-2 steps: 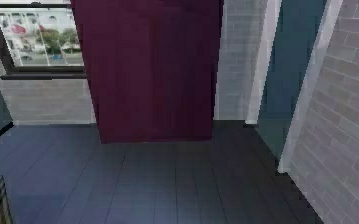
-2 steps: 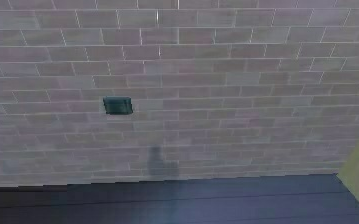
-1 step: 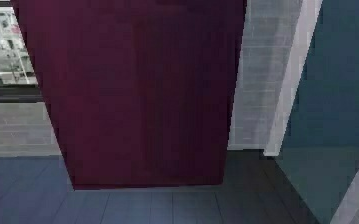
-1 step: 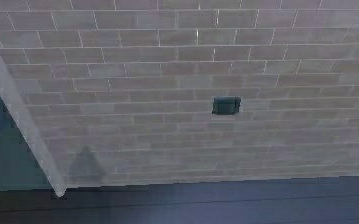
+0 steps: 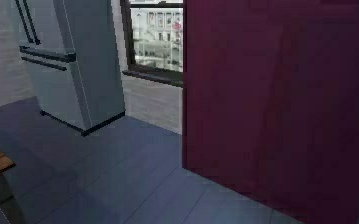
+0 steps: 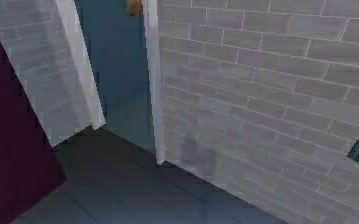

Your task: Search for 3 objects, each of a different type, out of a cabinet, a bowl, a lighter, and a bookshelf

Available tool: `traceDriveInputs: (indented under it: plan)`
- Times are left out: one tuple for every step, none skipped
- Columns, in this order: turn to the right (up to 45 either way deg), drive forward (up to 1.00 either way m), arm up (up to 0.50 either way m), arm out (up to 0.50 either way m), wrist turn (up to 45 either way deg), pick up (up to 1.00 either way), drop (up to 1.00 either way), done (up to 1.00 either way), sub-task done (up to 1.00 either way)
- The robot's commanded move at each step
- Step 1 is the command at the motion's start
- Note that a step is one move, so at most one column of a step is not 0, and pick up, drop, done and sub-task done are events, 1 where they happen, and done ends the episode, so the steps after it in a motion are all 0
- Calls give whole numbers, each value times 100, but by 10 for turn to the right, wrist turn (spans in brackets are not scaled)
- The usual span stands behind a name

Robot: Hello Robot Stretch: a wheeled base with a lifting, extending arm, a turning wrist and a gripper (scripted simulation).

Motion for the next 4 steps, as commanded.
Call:
traceDriveInputs:
  plan:
    - [0, 65, 0, 0, 0, 0, 0, 0, 0]
    - [390, 0, 0, 0, 0, 0, 0, 0, 0]
    - [0, 0, 0, 0, 0, 0, 0, 0, 100]
    - [450, 0, 0, 0, 0, 0, 0, 0, 0]
